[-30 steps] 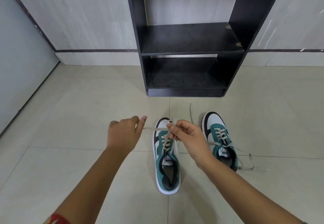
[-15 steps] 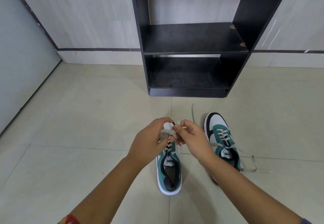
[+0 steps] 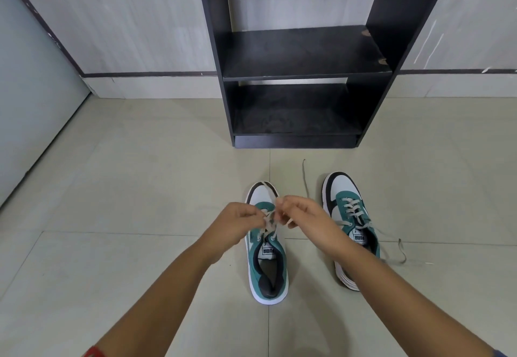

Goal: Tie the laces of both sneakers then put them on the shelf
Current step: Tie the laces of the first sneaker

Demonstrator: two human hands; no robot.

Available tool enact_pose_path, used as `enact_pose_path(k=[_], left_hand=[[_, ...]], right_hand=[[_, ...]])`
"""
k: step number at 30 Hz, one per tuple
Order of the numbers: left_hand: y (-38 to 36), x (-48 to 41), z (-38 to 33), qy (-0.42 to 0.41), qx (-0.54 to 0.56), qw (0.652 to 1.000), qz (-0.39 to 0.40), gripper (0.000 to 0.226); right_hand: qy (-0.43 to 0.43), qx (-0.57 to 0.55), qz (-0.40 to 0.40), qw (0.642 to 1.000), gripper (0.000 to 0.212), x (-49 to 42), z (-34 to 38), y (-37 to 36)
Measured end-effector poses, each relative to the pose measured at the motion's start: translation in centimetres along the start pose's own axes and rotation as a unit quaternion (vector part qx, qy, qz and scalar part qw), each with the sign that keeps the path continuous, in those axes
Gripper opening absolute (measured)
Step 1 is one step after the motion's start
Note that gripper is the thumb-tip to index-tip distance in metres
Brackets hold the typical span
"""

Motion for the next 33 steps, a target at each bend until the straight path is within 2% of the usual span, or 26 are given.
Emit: enact_pose_path(k=[2,4,7,11,14,16,18,19,20,21,22,23,24,25,26,28,31,33], left_hand=[[0.4,0.1,-0.5,0.040,0.060,0.997,0.011,0.010],[0.6,0.2,-0.8,0.049,0.095,0.994,0.003,0.006],[0.6,0.3,-0.8,0.055,0.130,0.990,-0.013,0.014],[0.8,0.5,-0.6,0.054,0.157,0.986,-0.021,0.020],[1.1,0.5,-0.5,0.049,0.174,0.983,-0.032,0.021],[1.2,0.7,-0.5,0.050,0.179,0.982,-0.033,0.020],[1.2,0.8,-0.6,0.052,0.176,0.983,-0.026,0.020],[1.1,0.9,-0.6,0.052,0.170,0.984,-0.021,0.018],[0.9,0.9,-0.7,0.052,0.160,0.986,-0.017,0.017],[0.8,1.0,-0.7,0.052,0.150,0.987,-0.019,0.018],[0.6,1.0,-0.8,0.054,0.141,0.988,-0.024,0.021],[0.4,1.0,-0.8,0.054,0.132,0.989,-0.029,0.024],[0.2,0.9,-0.9,0.054,0.124,0.990,-0.034,0.026],[0.0,0.9,-0.9,0.053,0.115,0.991,-0.039,0.026],[-0.1,0.9,-1.0,0.051,0.107,0.992,-0.044,0.023],[-0.2,0.9,-0.9,0.049,0.101,0.993,-0.046,0.017],[0.3,1.2,-0.5,0.046,0.100,0.992,-0.058,0.017],[1.2,1.4,-0.3,0.005,0.071,0.991,-0.114,0.012]], right_hand=[[0.028,0.108,-0.011,0.994,0.011,0.5,-0.6,-0.4],[0.052,0.186,-0.030,0.981,0.016,0.8,-1.0,-0.9],[0.054,0.139,-0.045,0.988,0.008,1.0,-0.7,-0.8],[0.036,0.035,0.004,0.999,0.024,1.8,1.8,2.7],[0.026,-0.056,-0.064,0.996,0.034,2.3,3.3,6.1],[0.003,-0.058,-0.112,0.992,0.039,2.4,3.0,7.7],[-0.044,0.067,-0.133,0.988,0.040,2.2,1.5,8.5],[-0.085,0.199,-0.111,0.970,0.039,2.0,0.5,8.7],[-0.135,0.354,-0.066,0.923,0.034,1.9,-0.7,8.5],[-0.159,0.482,-0.019,0.862,0.027,2.1,-1.3,7.8],[-0.149,0.545,0.011,0.825,0.024,2.2,-1.7,6.9],[-0.106,0.545,0.025,0.832,0.031,2.2,-1.5,5.7],[-0.053,0.486,0.023,0.872,0.037,2.1,-1.1,4.5],[-0.005,0.400,0.014,0.916,0.037,2.1,-0.4,3.2],[0.022,0.326,-0.002,0.945,0.032,2.1,0.4,2.0],[0.034,0.302,-0.020,0.953,0.018,2.0,1.3,0.4],[0.007,0.260,-0.007,0.965,0.020,1.9,0.8,1.2],[-0.027,0.223,-0.003,0.974,0.021,2.1,0.1,3.1]])
Point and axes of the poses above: each hand's wrist, its own x-axis away from the middle knuckle, its own y-axis out of the back of the hand, z = x × y, the point moved 1 cm from there along -x, towards the middle knuckle, and after that the axes turned 14 degrees about x, right-handed, at the moved point
